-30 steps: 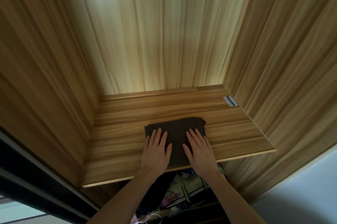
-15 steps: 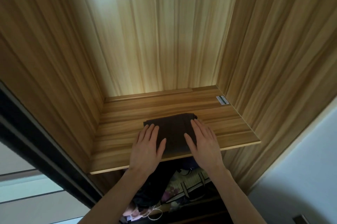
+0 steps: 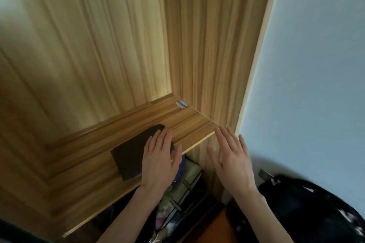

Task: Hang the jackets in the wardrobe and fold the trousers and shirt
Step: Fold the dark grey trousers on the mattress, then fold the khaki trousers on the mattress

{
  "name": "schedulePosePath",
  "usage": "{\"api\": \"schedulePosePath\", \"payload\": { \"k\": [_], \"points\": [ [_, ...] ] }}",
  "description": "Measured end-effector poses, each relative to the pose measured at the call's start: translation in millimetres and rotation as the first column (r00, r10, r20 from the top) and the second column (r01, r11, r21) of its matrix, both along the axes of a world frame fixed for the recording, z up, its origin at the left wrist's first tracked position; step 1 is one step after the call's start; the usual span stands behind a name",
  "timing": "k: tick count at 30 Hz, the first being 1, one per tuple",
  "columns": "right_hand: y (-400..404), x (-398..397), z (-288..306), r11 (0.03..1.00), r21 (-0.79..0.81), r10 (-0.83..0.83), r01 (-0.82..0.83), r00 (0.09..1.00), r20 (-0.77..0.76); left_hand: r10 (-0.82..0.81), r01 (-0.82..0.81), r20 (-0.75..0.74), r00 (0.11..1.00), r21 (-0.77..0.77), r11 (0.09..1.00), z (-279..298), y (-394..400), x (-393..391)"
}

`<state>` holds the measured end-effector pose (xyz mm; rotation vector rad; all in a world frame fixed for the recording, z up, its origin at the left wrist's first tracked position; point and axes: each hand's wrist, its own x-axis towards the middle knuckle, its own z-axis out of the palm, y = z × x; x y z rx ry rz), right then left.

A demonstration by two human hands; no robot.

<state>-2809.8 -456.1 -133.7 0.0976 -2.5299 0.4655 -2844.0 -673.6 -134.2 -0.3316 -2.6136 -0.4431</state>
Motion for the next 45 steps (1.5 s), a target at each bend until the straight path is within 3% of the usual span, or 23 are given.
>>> {"api": "schedulePosePath", "payload": {
  "k": [7, 11, 17, 30, 40, 45],
  "points": [
    [36, 92, 10, 0.888, 0.065, -0.459, 0.455, 0.886, 0.064, -0.426, 0.427, -0.036, 0.904, 0.061, 0.902, 8, 65, 25],
    [52, 157, 11, 0.748, 0.128, -0.663, 0.651, 0.743, 0.09, -0.605, 0.61, -0.081, 0.792, 0.075, 0.788, -1, 102, 52],
    [57, 263, 13, 0.52, 0.229, -0.854, 0.823, 0.508, 0.115, -0.746, 0.746, -0.017, 0.666, 0.054, 0.664, -10, 150, 113],
    [24, 509, 30, 0.144, 0.139, -0.989, 0.98, 0.145, 0.001, -0.956, 0.956, -0.047, 0.29, 0.051, 0.288, 15, 213, 326],
    [-60, 728, 35, -0.208, 0.092, -0.978, 0.974, -0.209, -0.002, -0.999, 0.988, 0.017, -0.044, 0.149, -0.041, 18, 204, 547],
    [-113, 815, 31, -0.347, 0.082, -0.938, 0.934, -0.346, -0.032, -0.971, 0.958, -0.032, -0.237, 0.16, -0.239, 16, 180, 647]
  ]
}}
